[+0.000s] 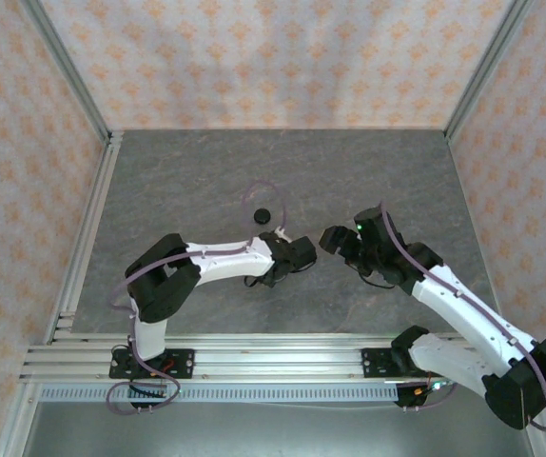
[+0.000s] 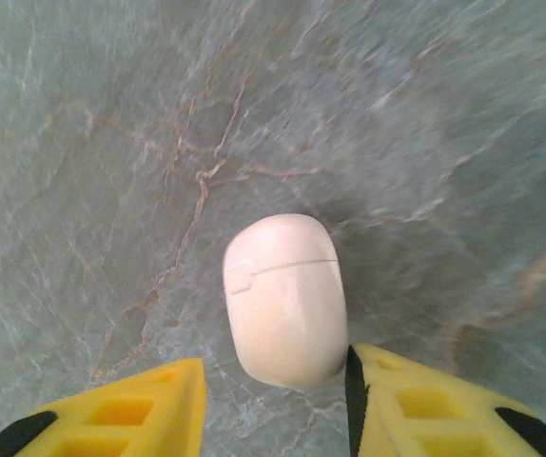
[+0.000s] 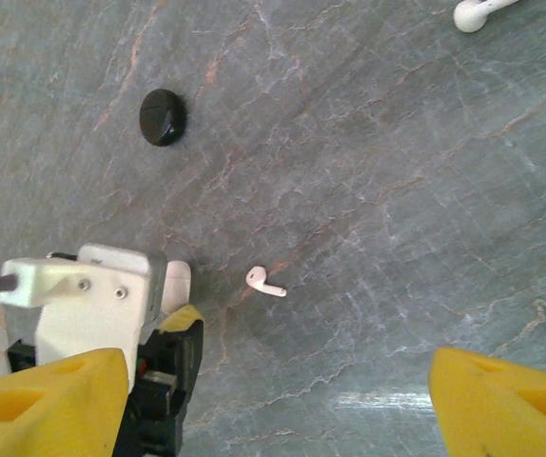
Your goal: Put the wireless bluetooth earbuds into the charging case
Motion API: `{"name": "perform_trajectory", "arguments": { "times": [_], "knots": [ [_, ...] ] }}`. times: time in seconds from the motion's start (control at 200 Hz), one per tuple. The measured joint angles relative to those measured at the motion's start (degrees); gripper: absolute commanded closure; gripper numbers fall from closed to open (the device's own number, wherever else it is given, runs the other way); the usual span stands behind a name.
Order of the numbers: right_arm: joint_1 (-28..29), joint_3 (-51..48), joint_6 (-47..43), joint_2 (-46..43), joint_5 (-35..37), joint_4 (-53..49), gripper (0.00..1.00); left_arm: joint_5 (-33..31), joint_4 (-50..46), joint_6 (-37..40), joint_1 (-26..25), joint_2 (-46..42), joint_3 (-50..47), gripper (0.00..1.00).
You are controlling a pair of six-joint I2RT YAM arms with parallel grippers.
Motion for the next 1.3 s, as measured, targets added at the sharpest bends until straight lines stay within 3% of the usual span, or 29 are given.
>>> {"name": "perform_trajectory", "arguments": {
  "times": [0.16, 0.335, 0.525, 0.67, 0.876, 1.061, 1.296],
  "knots": [
    [-0.33, 0.04, -0.07, 0.26, -0.02, -0.44, 0.2, 0.11, -1.05, 0.26, -0.76, -4.96, 0.92, 0.42],
    [-0.31, 1.81, -0.83, 6.95, -1.9, -0.15, 0.26, 0.37, -1.16, 1.01, -0.2, -18.32, -1.36, 0.37],
    [3.93, 11.41, -4.46, 21.7, -2.84, -0.46, 0.26, 6.51, 1.79, 1.42, 7.78, -32.72, -11.37, 0.35],
    [9.62, 25.7, -16.22, 36.33, -5.86, -2.1, 0.27, 13.7, 4.92, 1.03, 15.8, -43.04, -22.29, 0.32],
    [17.03, 44.96, -42.23, 54.1, -5.35, -13.07, 0.26, 21.9, 8.5, -1.46, 20.9, -52.96, -32.26, 0.31],
    [20.26, 46.77, -59.6, 60.04, -3.15, -20.02, 0.24, 26.6, 10.54, -4.04, 25.92, -59.19, -37.62, 0.29],
    [22.4, 46.77, -72.11, 62.53, 1.46, -22.53, 0.19, 30.8, 12.13, -5.18, 32.2, -62.34, -39.91, 0.29]
  ]
}}
